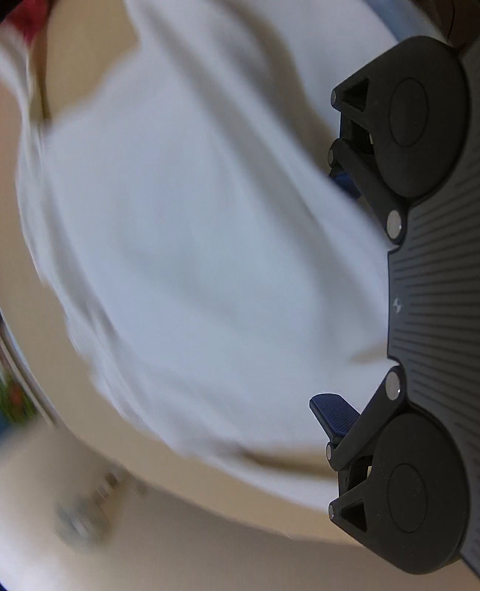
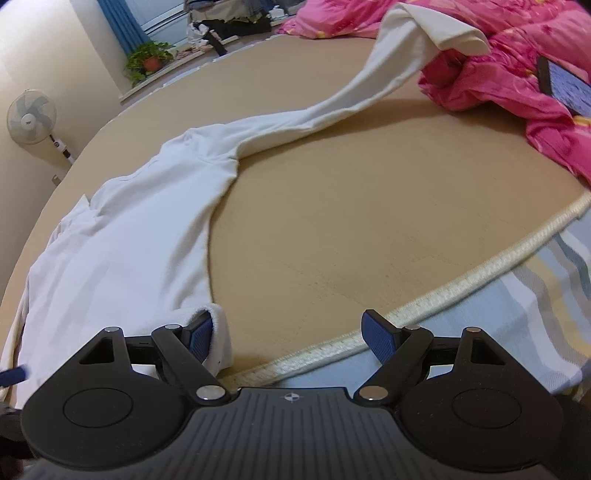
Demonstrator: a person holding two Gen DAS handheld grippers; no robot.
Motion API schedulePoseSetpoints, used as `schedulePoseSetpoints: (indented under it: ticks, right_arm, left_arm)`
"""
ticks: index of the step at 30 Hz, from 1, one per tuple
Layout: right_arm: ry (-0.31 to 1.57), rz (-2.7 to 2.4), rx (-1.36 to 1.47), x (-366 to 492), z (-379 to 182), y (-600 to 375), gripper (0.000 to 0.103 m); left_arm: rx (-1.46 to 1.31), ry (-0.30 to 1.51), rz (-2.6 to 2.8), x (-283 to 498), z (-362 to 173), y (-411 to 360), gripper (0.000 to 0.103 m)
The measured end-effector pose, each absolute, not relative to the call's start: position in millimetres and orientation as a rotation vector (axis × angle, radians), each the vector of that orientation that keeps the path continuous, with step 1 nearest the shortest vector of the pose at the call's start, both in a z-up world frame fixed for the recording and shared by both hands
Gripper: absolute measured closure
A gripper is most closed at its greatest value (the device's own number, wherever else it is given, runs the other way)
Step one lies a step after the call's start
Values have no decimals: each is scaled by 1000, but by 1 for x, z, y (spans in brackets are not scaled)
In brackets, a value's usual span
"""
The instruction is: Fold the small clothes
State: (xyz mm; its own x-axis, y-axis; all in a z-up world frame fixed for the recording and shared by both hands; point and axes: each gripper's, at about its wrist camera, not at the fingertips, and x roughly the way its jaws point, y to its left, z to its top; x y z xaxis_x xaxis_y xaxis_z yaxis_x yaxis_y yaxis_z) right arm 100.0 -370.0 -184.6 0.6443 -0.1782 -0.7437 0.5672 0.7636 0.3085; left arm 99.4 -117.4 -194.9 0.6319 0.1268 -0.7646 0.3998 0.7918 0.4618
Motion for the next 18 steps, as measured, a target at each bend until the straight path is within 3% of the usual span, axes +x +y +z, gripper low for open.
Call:
schedulePoseSetpoints:
  ticks: [7,15,16,17,18]
  right_arm:
    - [800,-523,582,95,-208,-367,20]
    - [848,-419,527,97,-211,-344,23]
    - [853,-391,502,99,-210,-338,28]
    - [858,-365,468,101,-209,-331,48]
    - [871,-339,433,104,-209,-325,70]
  left_arm:
    - [485,1009,149,124,-200,29,0]
    - [328,1060,190,125,-200,73,1]
    - [356,1046,177,122,-199,69,2]
    - [384,1036,160,121,-199,63,9]
    - [408,1032,134,122,-201,56,24]
